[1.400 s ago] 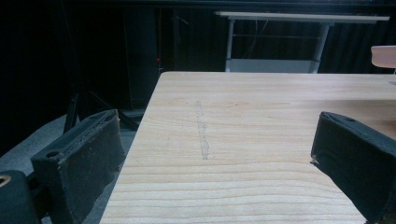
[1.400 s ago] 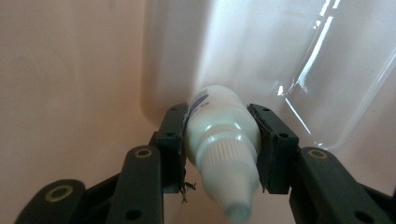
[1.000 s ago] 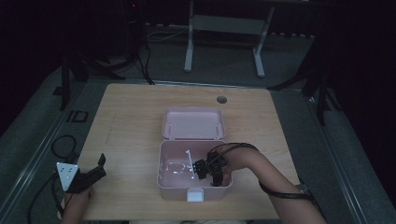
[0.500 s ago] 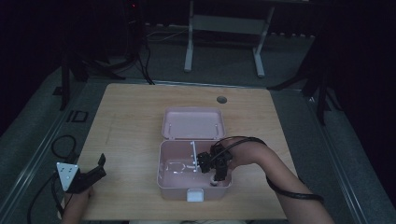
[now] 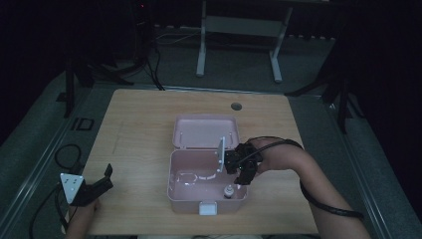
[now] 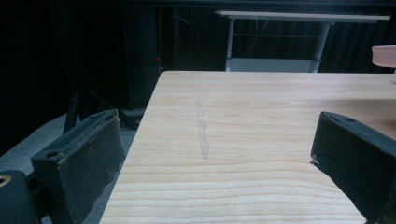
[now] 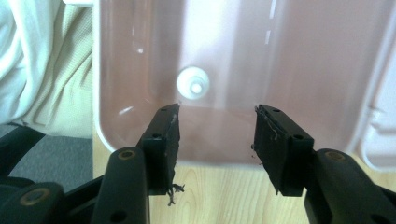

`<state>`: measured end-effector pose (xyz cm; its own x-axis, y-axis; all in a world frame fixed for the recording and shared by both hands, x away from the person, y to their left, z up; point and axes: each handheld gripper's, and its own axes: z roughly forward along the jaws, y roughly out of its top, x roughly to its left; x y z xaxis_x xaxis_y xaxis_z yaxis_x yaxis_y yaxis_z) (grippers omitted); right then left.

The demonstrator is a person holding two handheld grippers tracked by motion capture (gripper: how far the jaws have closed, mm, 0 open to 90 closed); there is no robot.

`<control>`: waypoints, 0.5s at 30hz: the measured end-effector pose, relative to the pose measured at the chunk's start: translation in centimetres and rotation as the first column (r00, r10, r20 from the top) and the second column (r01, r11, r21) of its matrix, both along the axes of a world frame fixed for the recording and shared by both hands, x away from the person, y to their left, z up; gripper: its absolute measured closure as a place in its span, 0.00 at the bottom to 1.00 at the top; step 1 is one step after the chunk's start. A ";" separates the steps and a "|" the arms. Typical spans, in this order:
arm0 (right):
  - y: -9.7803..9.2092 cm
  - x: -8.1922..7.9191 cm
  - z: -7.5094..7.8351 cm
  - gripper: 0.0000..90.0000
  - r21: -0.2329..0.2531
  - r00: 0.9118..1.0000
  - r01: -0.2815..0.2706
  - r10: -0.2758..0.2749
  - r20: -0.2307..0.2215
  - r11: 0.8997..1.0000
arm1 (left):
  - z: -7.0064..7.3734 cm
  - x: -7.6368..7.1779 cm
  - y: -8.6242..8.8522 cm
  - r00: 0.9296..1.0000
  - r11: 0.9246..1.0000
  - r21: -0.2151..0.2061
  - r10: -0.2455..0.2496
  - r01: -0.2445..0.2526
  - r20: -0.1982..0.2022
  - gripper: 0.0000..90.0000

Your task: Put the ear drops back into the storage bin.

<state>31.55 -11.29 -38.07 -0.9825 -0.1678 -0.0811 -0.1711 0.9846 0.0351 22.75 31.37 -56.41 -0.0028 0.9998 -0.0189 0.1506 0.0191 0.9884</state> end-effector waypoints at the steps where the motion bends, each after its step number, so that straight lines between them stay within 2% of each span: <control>1: -0.4 0.1 0.2 0.55 0.010 1.000 0.012 -0.012 0.006 1.000 | 0.0 0.0 0.0 1.000 1.000 0.000 0.000 0.000 0.000 0.03; 6: -1.5 0.4 0.7 0.54 0.035 0.999 0.037 -0.038 0.025 0.999 | 0.0 0.0 0.0 1.000 1.000 -0.001 -0.001 0.001 0.001 0.03; 7: -2.3 0.6 0.8 0.54 0.050 0.998 0.057 -0.059 0.026 0.997 | 0.0 0.0 0.0 1.000 1.000 -0.001 0.000 0.000 0.001 0.03; 15: -4.8 1.3 0.6 0.53 0.060 0.992 0.121 -0.123 0.022 0.991 | 0.0 0.0 0.0 1.000 1.000 -0.001 0.001 -0.001 0.002 0.03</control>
<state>32.81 -16.13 -37.46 -0.9928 -0.0412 -0.1124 -0.0516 0.9945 0.0907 22.75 31.38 -56.42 -0.0033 0.9998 -0.0196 0.1489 0.0199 0.9886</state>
